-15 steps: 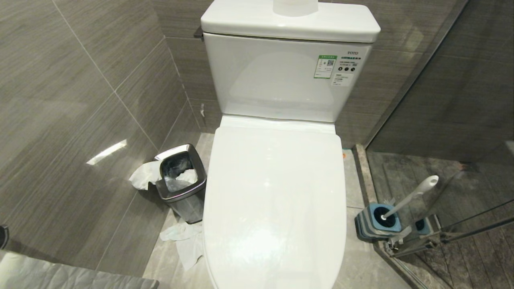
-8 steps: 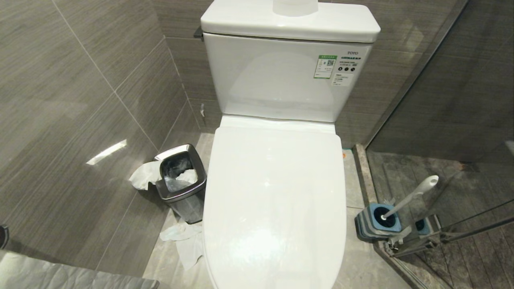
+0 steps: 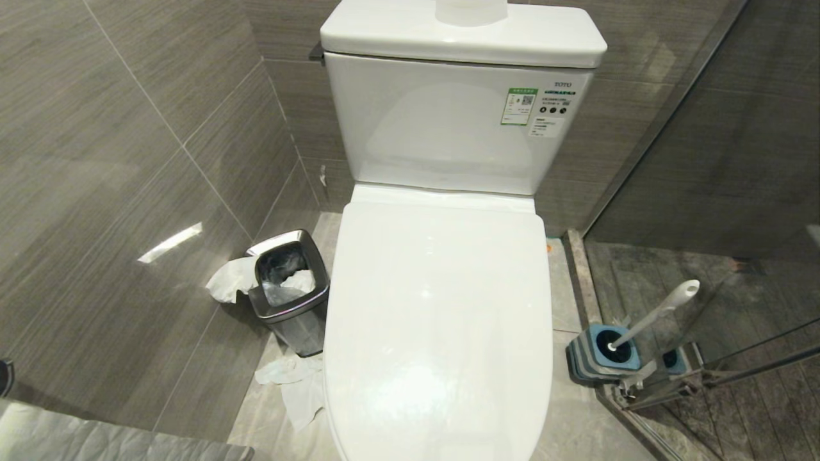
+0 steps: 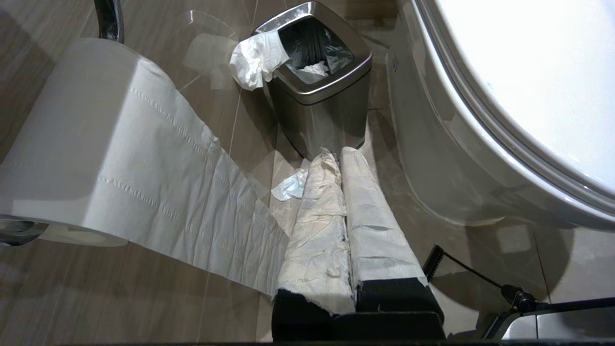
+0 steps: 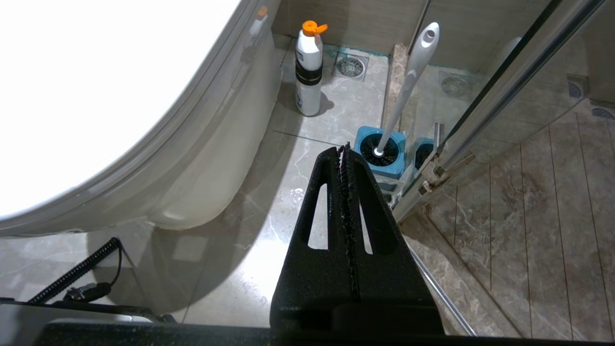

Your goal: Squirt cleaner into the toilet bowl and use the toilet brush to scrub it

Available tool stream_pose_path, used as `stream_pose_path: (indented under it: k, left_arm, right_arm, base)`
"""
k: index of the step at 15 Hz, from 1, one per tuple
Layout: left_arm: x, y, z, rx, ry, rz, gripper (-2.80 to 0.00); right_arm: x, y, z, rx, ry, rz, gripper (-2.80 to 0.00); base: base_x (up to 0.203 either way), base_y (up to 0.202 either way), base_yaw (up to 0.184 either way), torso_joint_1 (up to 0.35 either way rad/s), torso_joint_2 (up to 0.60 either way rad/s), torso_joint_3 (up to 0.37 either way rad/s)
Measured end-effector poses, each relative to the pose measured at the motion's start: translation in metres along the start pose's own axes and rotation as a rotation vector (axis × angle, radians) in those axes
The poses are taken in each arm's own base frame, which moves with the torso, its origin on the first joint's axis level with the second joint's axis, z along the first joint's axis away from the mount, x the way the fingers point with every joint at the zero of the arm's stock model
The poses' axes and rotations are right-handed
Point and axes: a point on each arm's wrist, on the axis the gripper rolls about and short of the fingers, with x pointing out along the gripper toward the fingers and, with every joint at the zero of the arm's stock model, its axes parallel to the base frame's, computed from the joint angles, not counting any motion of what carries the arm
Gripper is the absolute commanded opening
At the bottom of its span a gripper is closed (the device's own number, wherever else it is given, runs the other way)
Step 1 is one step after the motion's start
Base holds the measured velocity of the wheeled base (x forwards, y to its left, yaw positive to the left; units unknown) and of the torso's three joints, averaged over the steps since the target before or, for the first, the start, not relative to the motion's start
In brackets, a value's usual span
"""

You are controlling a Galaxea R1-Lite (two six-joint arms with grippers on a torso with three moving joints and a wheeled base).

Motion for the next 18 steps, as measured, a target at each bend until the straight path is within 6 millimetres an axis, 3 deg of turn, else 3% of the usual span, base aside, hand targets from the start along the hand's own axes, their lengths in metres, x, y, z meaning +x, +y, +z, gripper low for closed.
stream_pose_path:
  k: [5,18]
  left_arm:
    - [0.0000,0.0003,0.0001,-0.104,-0.001,0.013,-2.80]
    - [0.0000,0.0004,0.0002,-0.107,-0.001,0.015,-2.80]
  right_arm:
    - [0.0000,0.0000,0.0000,0.000,0.000,0.000,-2.80]
    - [0.0000,0.0000,0.0001,0.000,0.000,0.000,-2.80]
  base:
    - [0.000,0.000,0.000,0.000,0.00,0.000]
    - [0.000,0.000,0.000,0.000,0.00,0.000]
